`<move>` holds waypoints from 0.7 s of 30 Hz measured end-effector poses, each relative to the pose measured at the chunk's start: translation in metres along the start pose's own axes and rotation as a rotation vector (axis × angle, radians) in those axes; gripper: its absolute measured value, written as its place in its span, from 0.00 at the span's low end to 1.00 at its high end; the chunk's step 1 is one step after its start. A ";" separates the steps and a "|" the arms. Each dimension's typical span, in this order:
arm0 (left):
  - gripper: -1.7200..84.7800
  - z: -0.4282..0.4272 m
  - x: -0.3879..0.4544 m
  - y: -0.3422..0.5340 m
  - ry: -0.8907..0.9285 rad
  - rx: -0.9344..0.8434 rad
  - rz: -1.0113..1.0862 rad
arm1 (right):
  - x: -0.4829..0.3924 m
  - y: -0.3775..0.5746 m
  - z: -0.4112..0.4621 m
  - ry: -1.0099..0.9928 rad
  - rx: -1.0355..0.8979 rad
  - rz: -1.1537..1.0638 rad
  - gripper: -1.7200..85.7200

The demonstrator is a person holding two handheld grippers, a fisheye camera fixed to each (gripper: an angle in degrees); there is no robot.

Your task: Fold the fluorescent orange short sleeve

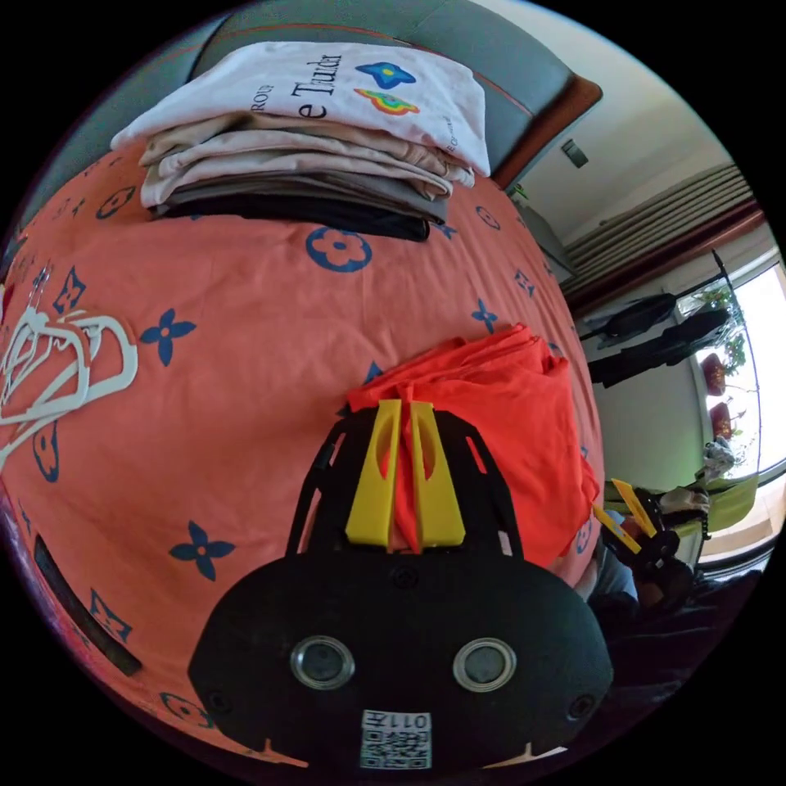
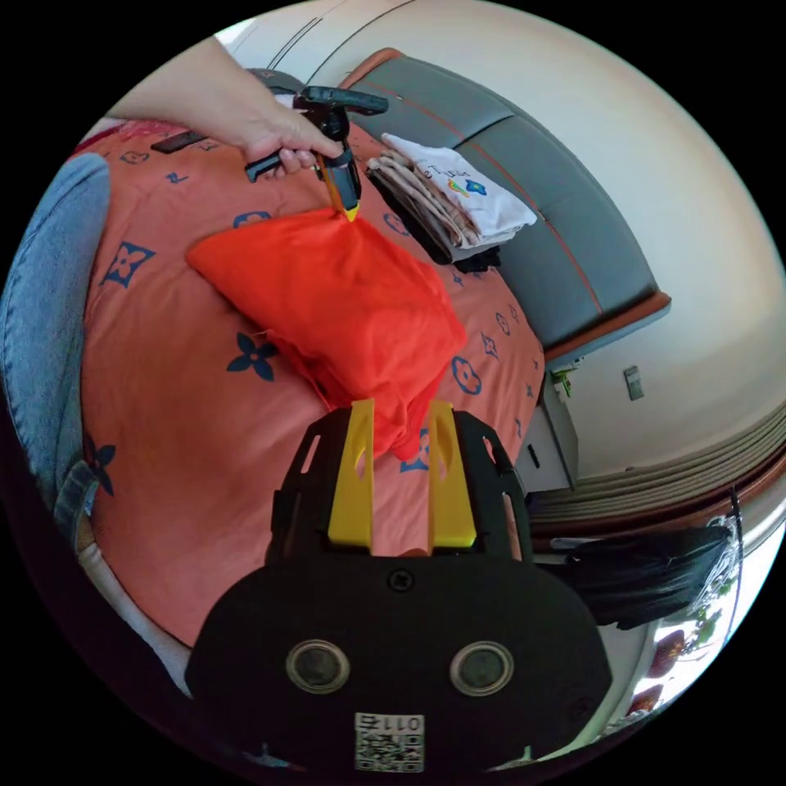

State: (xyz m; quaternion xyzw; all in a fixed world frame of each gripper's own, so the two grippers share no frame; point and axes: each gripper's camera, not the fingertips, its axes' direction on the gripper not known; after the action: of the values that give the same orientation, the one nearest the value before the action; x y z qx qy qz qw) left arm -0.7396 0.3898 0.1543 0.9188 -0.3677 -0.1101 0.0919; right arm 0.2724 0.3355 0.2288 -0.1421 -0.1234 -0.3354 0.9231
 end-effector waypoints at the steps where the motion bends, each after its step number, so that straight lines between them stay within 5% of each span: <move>1: 0.03 0.003 0.003 0.001 -0.018 -0.004 0.007 | -0.007 0.001 0.002 0.018 -0.002 -0.019 0.13; 12: 0.03 0.039 0.006 0.042 -0.124 0.006 0.009 | -0.037 0.006 0.026 0.063 0.015 -0.095 0.14; 18: 0.10 0.078 -0.031 0.082 0.146 0.047 -0.153 | -0.036 0.026 0.041 0.108 0.026 -0.226 0.16; 21: 0.14 0.068 -0.024 0.118 0.114 0.061 -0.075 | -0.031 0.046 0.047 0.120 0.043 -0.309 0.17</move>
State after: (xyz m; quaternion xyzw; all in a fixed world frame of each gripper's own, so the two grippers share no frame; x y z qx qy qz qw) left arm -0.8526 0.3165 0.1222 0.9392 -0.3302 -0.0499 0.0805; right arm 0.2730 0.4032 0.2542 -0.0813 -0.0958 -0.4784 0.8691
